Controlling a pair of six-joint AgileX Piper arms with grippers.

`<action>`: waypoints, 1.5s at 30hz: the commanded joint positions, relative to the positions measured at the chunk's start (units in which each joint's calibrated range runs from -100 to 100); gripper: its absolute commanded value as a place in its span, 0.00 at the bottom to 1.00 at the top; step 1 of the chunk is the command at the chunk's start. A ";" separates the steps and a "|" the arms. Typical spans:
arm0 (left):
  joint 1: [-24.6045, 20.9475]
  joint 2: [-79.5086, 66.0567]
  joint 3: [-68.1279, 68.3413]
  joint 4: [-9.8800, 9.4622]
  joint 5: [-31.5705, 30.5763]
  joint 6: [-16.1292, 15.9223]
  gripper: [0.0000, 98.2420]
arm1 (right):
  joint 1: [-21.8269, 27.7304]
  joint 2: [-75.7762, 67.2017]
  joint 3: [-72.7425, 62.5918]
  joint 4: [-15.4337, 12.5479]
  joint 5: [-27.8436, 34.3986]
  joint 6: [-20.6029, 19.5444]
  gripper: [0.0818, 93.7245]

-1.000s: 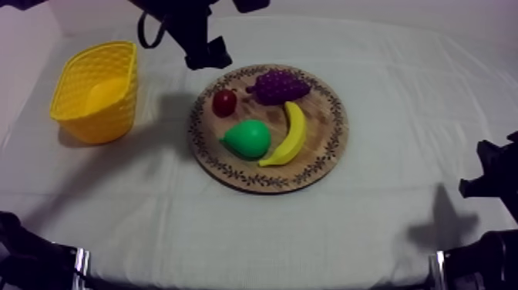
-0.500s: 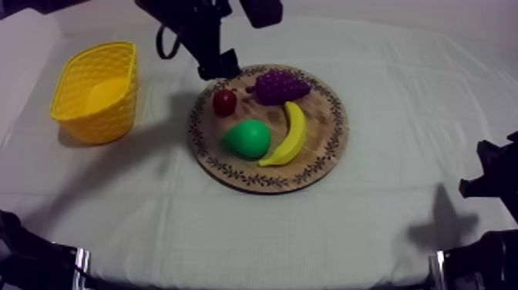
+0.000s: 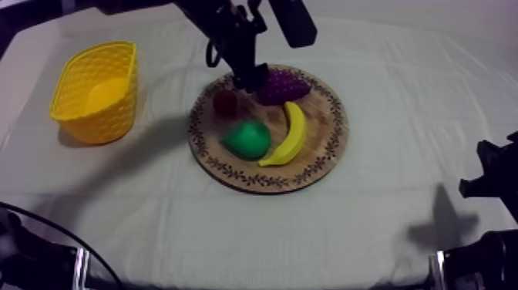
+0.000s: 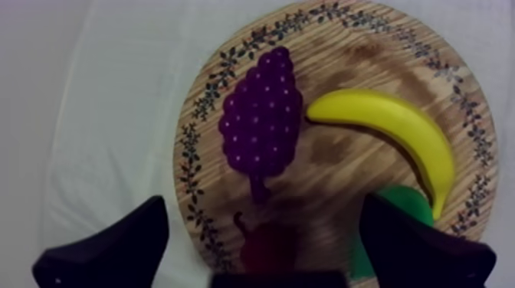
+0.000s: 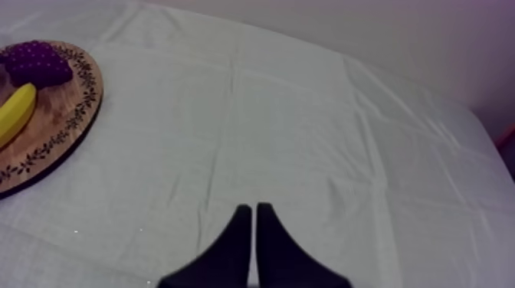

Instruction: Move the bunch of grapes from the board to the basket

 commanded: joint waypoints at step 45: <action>-1.30 24.81 -25.19 4.57 9.42 -3.89 0.97 | 0.02 -0.02 0.04 0.00 0.02 -0.03 0.00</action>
